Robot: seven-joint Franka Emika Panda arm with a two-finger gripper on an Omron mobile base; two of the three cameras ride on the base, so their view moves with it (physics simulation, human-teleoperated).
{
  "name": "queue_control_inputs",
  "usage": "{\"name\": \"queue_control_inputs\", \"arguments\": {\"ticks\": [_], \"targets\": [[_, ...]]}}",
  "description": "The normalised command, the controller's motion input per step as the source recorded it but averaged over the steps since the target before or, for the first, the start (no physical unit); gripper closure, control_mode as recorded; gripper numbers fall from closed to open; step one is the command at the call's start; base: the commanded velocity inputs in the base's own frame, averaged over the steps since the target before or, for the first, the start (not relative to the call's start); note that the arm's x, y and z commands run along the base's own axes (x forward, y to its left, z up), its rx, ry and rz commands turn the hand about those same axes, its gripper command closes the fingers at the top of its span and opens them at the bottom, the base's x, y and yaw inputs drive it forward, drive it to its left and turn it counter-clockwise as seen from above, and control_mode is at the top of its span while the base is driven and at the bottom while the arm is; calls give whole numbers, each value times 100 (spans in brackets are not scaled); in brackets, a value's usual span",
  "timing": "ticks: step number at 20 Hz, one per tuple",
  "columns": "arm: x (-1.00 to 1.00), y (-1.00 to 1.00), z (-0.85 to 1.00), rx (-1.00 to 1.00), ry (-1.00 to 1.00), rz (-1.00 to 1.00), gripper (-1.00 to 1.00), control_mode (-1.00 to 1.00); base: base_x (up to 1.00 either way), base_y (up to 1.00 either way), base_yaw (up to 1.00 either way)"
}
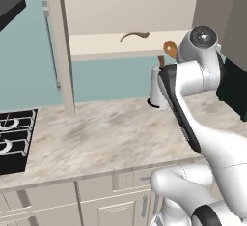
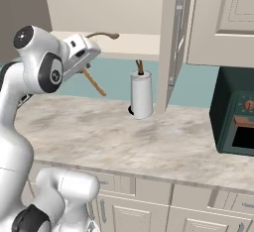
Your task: Organize the utensils by type. Pick up the wooden spoons from the counter and place them in the open cabinet. Then pick up the metallic utensils from the counter and place them in the open drawer.
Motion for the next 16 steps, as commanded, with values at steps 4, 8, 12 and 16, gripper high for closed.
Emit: {"name": "queue_control_inputs", "arguments": {"ticks": [4,8,12,16], "targets": [[2,7,77,-32,0,15,100,-100,0,0,0],[21,11,60,-33,0,16,100,-100,0,0,0],[38,13,31,-32,0,19,100,-100,0,0,0],[49,17,3,-28,0,21,100,-100,0,0,0]]}}
